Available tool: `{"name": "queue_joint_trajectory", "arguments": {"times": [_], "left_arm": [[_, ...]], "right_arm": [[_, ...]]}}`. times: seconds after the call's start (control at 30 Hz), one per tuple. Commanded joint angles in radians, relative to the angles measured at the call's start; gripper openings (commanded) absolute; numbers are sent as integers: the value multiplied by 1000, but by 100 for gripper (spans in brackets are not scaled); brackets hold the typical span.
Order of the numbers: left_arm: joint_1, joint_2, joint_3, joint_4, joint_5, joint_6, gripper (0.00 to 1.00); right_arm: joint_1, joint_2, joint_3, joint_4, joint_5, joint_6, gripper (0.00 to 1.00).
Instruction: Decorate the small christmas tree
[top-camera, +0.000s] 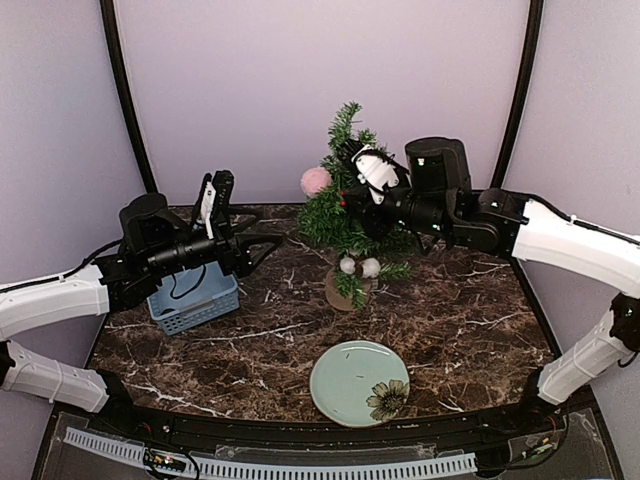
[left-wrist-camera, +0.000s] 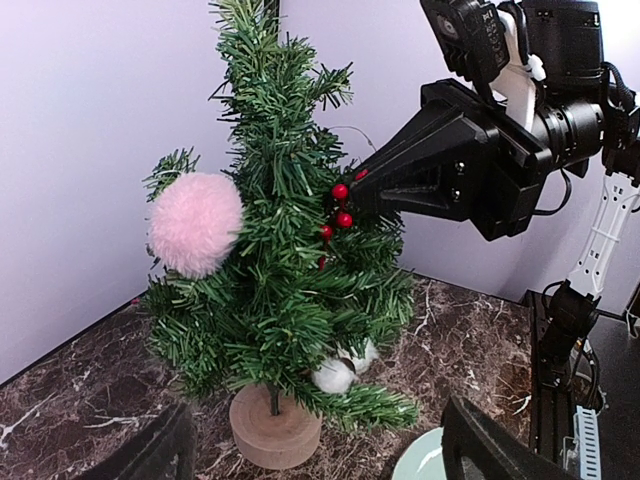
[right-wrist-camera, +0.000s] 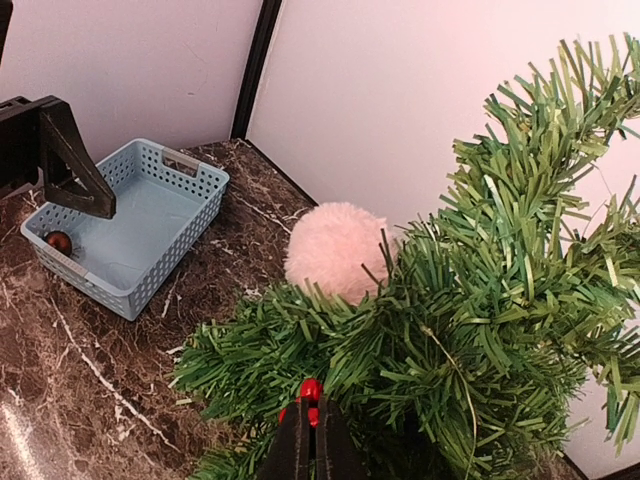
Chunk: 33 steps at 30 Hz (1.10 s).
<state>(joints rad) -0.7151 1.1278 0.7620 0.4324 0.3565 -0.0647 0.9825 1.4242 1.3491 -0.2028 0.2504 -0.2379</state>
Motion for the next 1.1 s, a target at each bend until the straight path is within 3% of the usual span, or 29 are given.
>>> {"name": "queue_joint_trajectory", "arguments": {"times": [0.0, 0.83, 1.07], "left_arm": [[8, -13, -10, 23, 5, 3, 87], [15, 14, 18, -18, 1, 19, 87], [19, 11, 21, -28, -8, 5, 87]], "right_arm": [[10, 11, -13, 39, 7, -19, 0], [16, 78, -48, -18, 70, -15, 2], [16, 41, -42, -16, 75, -1, 17]]}}
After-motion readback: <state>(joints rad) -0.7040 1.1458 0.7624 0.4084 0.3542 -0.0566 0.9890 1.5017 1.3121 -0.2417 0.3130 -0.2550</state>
